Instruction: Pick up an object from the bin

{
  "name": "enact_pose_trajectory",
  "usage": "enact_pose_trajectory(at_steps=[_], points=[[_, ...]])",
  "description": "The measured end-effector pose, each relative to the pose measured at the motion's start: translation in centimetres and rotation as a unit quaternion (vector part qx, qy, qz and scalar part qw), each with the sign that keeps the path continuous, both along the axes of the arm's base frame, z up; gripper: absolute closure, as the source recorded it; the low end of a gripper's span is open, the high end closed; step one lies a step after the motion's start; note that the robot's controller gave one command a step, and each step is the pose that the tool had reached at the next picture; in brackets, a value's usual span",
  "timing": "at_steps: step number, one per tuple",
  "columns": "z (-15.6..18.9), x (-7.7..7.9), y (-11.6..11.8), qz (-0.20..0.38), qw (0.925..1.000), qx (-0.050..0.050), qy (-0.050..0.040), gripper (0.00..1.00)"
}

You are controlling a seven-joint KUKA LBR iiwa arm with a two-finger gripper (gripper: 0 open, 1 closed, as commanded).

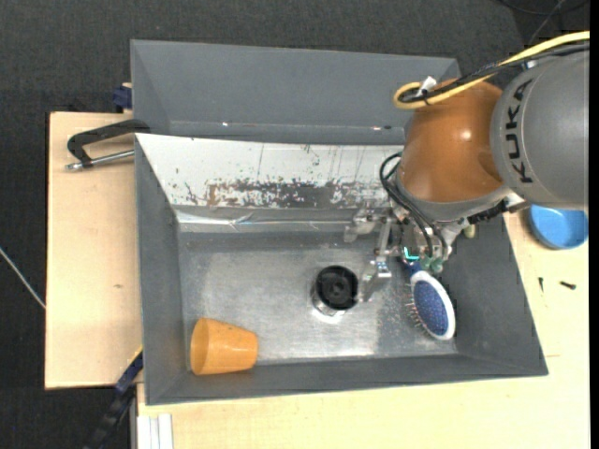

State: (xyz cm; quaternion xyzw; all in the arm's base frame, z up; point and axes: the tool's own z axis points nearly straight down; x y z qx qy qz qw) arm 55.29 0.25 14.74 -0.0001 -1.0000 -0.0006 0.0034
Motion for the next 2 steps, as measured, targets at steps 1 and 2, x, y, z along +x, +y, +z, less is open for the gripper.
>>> enact_pose_trajectory(at_steps=[1,2], points=[[-7.51,-1.22,1.1,0.158,0.9875,0.0,-0.0068,0.0],[-7.24,-0.98,1.18,0.157,0.9875,0.0,-0.0108,1.0]])
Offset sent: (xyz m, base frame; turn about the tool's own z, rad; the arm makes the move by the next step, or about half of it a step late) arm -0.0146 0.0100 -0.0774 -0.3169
